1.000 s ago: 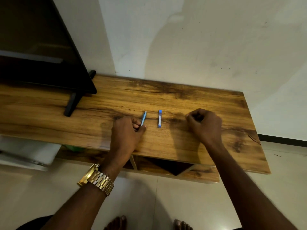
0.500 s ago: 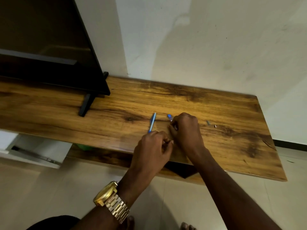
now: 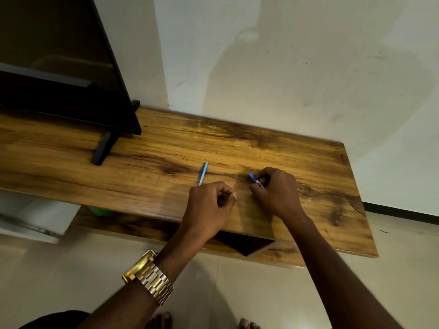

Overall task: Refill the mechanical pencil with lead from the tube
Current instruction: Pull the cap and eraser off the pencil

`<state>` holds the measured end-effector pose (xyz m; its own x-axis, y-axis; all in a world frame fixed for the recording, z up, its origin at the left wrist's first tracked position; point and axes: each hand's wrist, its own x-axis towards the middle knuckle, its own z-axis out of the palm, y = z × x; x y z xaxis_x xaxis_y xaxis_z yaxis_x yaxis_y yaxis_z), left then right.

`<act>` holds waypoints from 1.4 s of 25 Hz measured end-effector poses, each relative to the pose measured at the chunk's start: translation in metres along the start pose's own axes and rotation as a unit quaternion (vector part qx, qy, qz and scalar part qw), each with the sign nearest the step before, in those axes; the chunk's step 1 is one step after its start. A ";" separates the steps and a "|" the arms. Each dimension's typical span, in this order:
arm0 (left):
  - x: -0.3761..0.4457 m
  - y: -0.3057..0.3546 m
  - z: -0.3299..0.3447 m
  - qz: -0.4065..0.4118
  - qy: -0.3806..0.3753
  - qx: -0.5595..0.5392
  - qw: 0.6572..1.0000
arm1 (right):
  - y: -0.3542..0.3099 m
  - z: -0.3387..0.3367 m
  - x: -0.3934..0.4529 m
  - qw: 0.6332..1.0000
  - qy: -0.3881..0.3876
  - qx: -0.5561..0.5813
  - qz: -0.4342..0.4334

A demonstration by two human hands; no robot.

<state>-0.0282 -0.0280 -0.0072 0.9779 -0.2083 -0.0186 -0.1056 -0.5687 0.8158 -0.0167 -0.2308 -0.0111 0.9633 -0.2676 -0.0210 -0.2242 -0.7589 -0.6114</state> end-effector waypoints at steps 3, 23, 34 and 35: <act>0.002 0.006 0.005 -0.035 0.010 -0.103 0.994 | -0.001 -0.005 -0.009 0.970 -0.005 0.231 0.068; 0.001 0.008 0.014 -0.047 -0.021 -0.151 0.987 | 0.008 -0.024 -0.017 0.897 -0.175 0.403 0.055; 0.001 0.013 0.019 -0.068 -0.036 -0.164 0.983 | 0.046 -0.058 -0.008 0.960 0.067 0.265 0.065; 0.002 0.013 0.017 -0.070 -0.026 -0.170 0.983 | 0.055 -0.064 -0.008 0.973 0.122 0.182 0.067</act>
<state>-0.0310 -0.0490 -0.0066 0.9669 -0.1932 -0.1666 0.1041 -0.2972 0.9491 -0.0461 -0.3087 0.0060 0.8546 -0.5176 0.0413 -0.2358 -0.4577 -0.8572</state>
